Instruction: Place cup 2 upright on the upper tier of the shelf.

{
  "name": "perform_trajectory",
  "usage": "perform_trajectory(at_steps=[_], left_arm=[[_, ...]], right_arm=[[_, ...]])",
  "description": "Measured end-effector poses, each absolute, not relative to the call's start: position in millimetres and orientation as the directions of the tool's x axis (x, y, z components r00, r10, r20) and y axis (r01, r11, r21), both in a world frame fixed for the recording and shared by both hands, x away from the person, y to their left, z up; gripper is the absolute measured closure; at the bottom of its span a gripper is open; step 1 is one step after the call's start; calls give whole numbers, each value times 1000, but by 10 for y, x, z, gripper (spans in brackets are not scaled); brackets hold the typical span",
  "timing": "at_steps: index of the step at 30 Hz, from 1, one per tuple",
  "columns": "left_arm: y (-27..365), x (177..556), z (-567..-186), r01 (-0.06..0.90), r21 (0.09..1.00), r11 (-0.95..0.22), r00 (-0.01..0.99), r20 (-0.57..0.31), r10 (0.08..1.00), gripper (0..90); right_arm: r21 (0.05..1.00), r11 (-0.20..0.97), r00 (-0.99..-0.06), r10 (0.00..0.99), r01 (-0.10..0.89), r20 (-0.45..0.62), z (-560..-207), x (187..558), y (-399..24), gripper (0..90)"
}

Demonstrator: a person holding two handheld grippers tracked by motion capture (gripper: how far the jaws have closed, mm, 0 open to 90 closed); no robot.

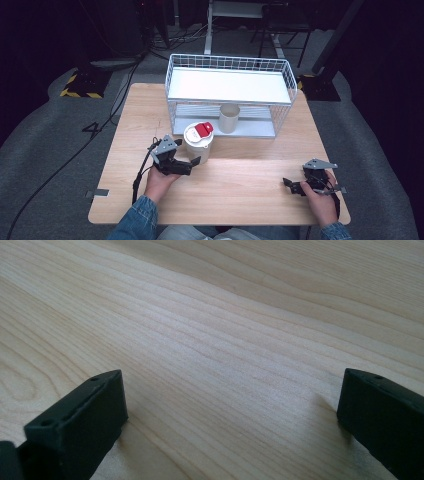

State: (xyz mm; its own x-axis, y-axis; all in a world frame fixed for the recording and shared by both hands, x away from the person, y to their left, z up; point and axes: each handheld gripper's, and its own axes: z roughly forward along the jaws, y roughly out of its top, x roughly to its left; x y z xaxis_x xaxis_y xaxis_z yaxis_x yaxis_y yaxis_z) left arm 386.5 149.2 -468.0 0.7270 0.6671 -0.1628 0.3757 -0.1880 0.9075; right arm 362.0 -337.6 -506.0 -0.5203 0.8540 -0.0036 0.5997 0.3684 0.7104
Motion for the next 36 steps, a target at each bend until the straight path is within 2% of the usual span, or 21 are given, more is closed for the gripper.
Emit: perform_trajectory(at_steps=[14, 20, 28, 36], left_arm=[[1305, 4039, -4808, 384, 917, -109, 672, -197, 714, 4], [1196, 4057, -4841, 371, 922, -113, 667, -180, 723, 4], [1117, 4070, -4848, 383, 915, -124, 625, -158, 764, 100], [1110, 4061, -4839, 376, 915, -144, 622, -134, 772, 119]], right_arm=[[711, 367, -519, 855, 600, -3, -5060, 3622, -3374, 0], [712, 370, -522, 853, 597, -6, -5061, 3626, -3373, 0], [711, 370, -522, 853, 598, -5, -5061, 3626, -3373, 0], [712, 370, -522, 853, 597, -6, -5061, 3626, -3373, 0]])
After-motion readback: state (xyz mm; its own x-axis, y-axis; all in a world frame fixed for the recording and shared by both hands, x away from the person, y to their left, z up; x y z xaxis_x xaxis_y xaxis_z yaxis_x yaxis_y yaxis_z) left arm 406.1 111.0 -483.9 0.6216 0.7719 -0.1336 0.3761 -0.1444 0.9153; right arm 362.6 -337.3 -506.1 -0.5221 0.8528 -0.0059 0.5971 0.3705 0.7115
